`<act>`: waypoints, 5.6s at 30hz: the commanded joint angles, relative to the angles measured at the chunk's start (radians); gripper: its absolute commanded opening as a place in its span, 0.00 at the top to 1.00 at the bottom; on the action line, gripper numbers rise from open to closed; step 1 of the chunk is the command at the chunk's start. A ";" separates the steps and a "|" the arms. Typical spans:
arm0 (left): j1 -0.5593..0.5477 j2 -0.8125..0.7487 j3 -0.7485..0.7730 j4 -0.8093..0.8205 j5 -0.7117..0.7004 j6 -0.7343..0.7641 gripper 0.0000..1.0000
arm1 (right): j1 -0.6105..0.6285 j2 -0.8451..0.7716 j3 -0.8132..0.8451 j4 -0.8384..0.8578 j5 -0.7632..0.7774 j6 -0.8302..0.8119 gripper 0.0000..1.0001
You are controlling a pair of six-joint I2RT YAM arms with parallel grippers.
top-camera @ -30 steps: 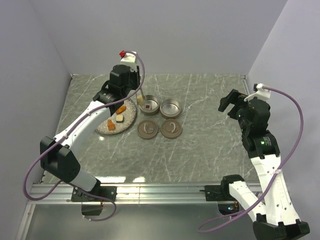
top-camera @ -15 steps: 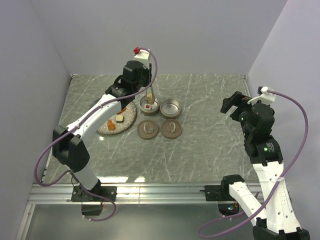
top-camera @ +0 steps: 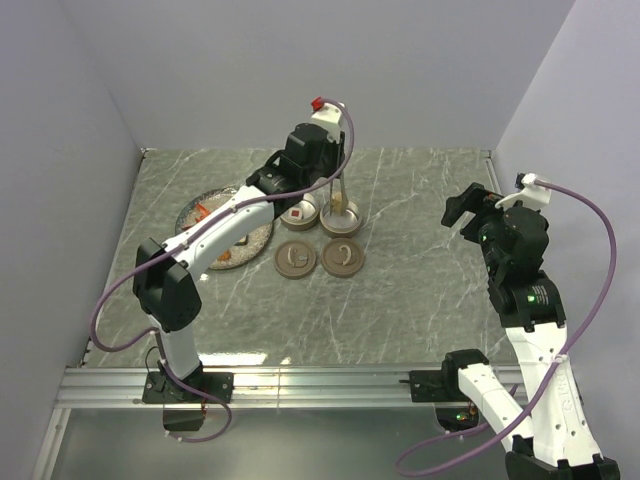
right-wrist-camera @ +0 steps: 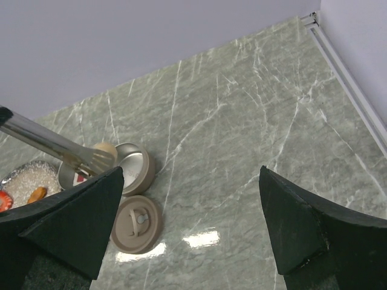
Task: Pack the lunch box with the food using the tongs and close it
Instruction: Place the food into the lunch box, then pick up the food using the clamp, then place the food into the lunch box
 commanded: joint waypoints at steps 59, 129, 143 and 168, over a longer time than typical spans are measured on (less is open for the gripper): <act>0.281 -0.622 -0.758 0.125 -0.294 0.024 0.58 | 0.004 0.080 0.025 0.075 -0.104 0.011 0.00; 0.382 -0.512 -0.833 0.391 -0.057 0.069 0.56 | 0.006 0.044 0.039 0.029 -0.088 0.002 0.00; 0.383 -0.536 -0.800 0.369 -0.036 0.086 0.78 | 0.003 0.058 0.054 0.027 -0.090 -0.001 0.02; 0.141 -0.148 -0.226 0.252 -0.013 0.027 0.78 | 0.004 0.023 0.022 0.020 -0.047 -0.018 0.02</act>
